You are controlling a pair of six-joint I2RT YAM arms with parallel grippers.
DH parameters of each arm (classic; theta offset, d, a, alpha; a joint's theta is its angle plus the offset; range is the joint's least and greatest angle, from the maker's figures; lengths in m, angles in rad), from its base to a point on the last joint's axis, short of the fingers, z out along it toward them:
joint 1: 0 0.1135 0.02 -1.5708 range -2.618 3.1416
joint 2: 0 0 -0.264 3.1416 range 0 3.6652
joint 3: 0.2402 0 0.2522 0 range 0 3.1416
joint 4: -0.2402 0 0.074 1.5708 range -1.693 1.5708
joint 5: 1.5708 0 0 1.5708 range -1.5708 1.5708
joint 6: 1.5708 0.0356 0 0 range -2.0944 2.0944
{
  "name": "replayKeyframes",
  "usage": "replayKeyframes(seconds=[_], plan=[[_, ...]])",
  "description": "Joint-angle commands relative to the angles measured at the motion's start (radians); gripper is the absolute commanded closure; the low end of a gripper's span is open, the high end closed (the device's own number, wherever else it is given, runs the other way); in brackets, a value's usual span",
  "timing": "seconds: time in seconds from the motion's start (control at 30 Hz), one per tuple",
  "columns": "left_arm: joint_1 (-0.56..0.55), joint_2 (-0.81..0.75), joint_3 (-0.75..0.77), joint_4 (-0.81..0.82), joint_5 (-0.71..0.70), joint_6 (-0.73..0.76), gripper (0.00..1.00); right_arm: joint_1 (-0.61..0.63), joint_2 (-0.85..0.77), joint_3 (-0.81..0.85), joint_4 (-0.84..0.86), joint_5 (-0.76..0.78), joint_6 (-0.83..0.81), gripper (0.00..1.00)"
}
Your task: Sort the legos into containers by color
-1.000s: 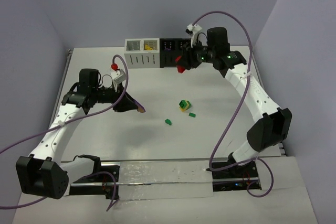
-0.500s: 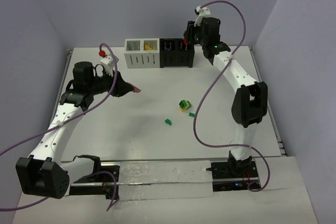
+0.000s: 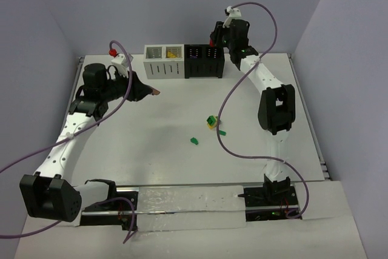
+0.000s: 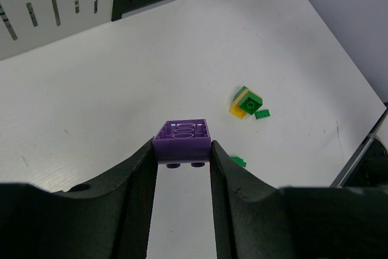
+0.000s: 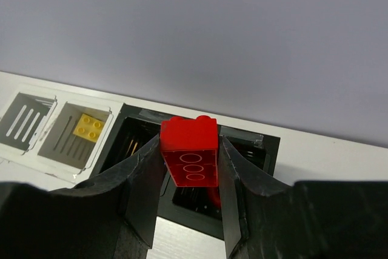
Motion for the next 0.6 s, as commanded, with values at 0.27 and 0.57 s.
replayKeyframes(seconds=[0.27, 0.57], plan=[[0.007, 0.138, 0.196, 0.067, -0.116, -0.037, 1.00, -0.005, 0.059, 0.030, 0.047, 0.012, 0.015, 0.84], [-0.058, 0.279, 0.345, 0.131, -0.225, -0.025, 1.00, 0.005, 0.060, 0.028, -0.001, -0.003, 0.026, 0.13]])
